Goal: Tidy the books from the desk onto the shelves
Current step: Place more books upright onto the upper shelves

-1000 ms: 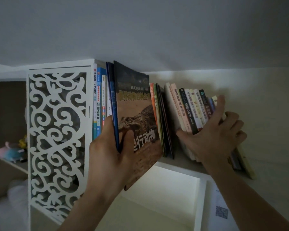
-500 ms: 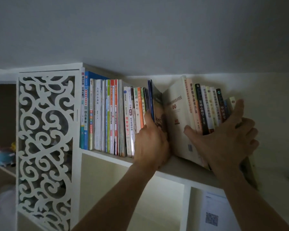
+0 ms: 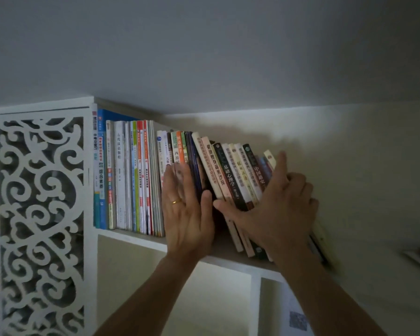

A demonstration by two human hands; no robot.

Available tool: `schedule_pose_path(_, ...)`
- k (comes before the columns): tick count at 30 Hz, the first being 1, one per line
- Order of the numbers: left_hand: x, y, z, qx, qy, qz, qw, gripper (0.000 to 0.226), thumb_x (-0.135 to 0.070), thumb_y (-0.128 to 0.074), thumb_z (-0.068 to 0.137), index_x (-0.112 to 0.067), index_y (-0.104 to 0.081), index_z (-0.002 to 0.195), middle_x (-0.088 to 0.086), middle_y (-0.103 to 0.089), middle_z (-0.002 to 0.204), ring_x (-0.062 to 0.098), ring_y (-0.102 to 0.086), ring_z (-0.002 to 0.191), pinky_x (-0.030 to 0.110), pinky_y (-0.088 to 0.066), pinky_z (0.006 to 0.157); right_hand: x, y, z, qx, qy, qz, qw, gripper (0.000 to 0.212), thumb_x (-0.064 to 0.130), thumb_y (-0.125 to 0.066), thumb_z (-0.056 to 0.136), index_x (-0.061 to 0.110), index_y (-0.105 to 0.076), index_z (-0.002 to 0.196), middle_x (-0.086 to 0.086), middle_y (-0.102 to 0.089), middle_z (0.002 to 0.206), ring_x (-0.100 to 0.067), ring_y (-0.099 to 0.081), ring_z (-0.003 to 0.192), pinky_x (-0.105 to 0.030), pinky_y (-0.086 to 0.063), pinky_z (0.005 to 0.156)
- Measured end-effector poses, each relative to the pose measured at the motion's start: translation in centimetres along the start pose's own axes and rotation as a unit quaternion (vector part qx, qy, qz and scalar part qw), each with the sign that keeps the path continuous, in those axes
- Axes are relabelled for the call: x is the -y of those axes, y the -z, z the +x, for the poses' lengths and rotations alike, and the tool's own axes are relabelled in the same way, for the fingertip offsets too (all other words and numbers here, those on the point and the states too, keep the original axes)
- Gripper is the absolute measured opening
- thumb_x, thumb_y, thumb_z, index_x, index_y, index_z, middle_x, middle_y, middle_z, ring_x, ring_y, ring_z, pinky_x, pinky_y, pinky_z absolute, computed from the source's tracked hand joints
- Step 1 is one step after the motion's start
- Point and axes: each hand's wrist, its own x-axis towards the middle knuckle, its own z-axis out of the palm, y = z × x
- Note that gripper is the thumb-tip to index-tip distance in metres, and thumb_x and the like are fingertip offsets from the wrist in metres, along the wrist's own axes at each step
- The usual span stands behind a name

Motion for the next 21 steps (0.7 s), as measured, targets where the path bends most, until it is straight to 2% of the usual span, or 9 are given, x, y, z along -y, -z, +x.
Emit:
schedule_pose_path(2, -2.2, 1.3, 0.3, -0.030, -0.023, -0.032, 0.999, 0.064, -0.028, -0.065, 0.102, -0.005, -0.030, 0.151, 0.037, -0.023, 0.159, 0.051, -0.013, 0.152, 0.073, -0.027, 0.114, -2.1, 1.3, 0.4, 0.062, 0.006, 0.073, 0.995, 0.124, 0.099, -0.049, 0.057, 0.028, -0.018, 0.153, -0.006, -0.052, 0.134, -0.027, -0.053, 0.119, -0.045, -0.048, 0.099)
schedule_pose_path(4, -5.2, 2.7, 1.0, 0.051, -0.042, -0.100, 0.993, 0.080, -0.048, -0.066, 0.096, -0.014, -0.029, 0.159, 0.027, -0.010, 0.167, 0.042, -0.005, 0.157, 0.068, -0.018, 0.122, -5.1, 2.4, 1.0, 0.112, 0.017, 0.165, 0.980, 0.087, 0.082, -0.060, 0.072, 0.034, -0.042, 0.142, 0.008, -0.061, 0.124, -0.014, -0.061, 0.106, -0.037, -0.054, 0.090)
schedule_pose_path(6, -7.3, 2.8, 1.6, 0.143, -0.095, -0.079, 0.982, 0.101, -0.073, -0.061, 0.086, -0.019, -0.022, 0.162, 0.015, 0.001, 0.171, 0.032, 0.003, 0.159, 0.059, -0.010, 0.126, -8.2, 3.3, 1.4, 0.160, 0.020, 0.234, 0.959, 0.055, 0.045, -0.075, 0.082, 0.036, -0.057, 0.133, 0.013, -0.067, 0.119, -0.007, -0.065, 0.102, -0.031, -0.053, 0.091)
schedule_pose_path(8, -8.2, 2.1, 1.8, 0.183, -0.140, -0.036, 0.972, 0.108, -0.084, -0.053, 0.083, -0.022, -0.017, 0.163, 0.010, 0.003, 0.172, 0.027, 0.007, 0.159, 0.056, -0.007, 0.127, -11.1, 3.3, 1.6, 0.210, 0.027, 0.238, 0.948, 0.049, 0.038, -0.077, 0.083, 0.042, -0.060, 0.129, 0.015, -0.067, 0.119, -0.006, -0.065, 0.104, -0.036, -0.055, 0.094)
schedule_pose_path(10, -8.5, 1.1, 1.7, 0.198, -0.153, -0.019, 0.968, 0.109, -0.087, -0.048, 0.083, -0.021, -0.016, 0.164, 0.008, 0.001, 0.172, 0.026, 0.008, 0.159, 0.055, -0.010, 0.127, -12.6, 3.1, 1.3, 0.263, 0.011, 0.226, 0.938, 0.049, 0.060, -0.068, 0.082, 0.052, -0.054, 0.128, 0.017, -0.064, 0.120, -0.007, -0.063, 0.105, -0.031, -0.054, 0.089)
schedule_pose_path(12, -8.6, 0.5, 1.4, 0.203, -0.145, -0.012, 0.968, 0.112, -0.088, -0.046, 0.082, -0.019, -0.014, 0.164, 0.006, -0.002, 0.172, 0.026, 0.007, 0.159, 0.055, -0.011, 0.127, -13.1, 2.6, 0.6, 0.293, -0.005, 0.210, 0.933, 0.043, 0.066, -0.055, 0.087, 0.050, -0.048, 0.127, 0.017, -0.063, 0.111, -0.001, -0.063, 0.095, -0.020, -0.050, 0.076)
schedule_pose_path(16, -7.8, -0.1, 1.9, 0.219, -0.134, -0.014, 0.966, 0.121, -0.091, -0.049, 0.078, -0.014, -0.010, 0.164, 0.006, 0.002, 0.172, 0.026, 0.011, 0.159, 0.053, -0.004, 0.128, -11.9, 1.4, -0.4, 0.192, -0.013, 0.212, 0.958, 0.033, 0.054, -0.040, 0.100, 0.030, -0.061, 0.111, 0.009, -0.058, 0.066, -0.002, -0.056, 0.059, -0.017, -0.041, 0.054)
schedule_pose_path(19, -6.4, -0.1, 2.7, 0.220, -0.140, -0.008, 0.965, 0.126, -0.090, -0.051, 0.076, -0.010, -0.010, 0.163, 0.008, 0.003, 0.172, 0.027, 0.011, 0.159, 0.053, -0.002, 0.128, -10.0, 0.2, -0.6, 0.125, -0.055, 0.274, 0.952, 0.044, 0.060, -0.035, 0.096, 0.024, -0.060, 0.090, 0.004, -0.057, 0.065, -0.016, -0.058, 0.066, -0.029, -0.042, 0.059)
schedule_pose_path(21, -5.7, 0.1, 2.9, 0.221, -0.150, -0.004, 0.964, 0.127, -0.090, -0.053, 0.076, -0.009, -0.010, 0.163, 0.008, 0.004, 0.172, 0.027, 0.011, 0.158, 0.053, -0.001, 0.128, -8.9, -0.2, -0.6, 0.124, -0.073, 0.301, 0.943, 0.043, 0.057, -0.036, 0.099, 0.022, -0.059, 0.094, 0.004, -0.059, 0.074, -0.019, -0.060, 0.073, -0.031, -0.041, 0.065)
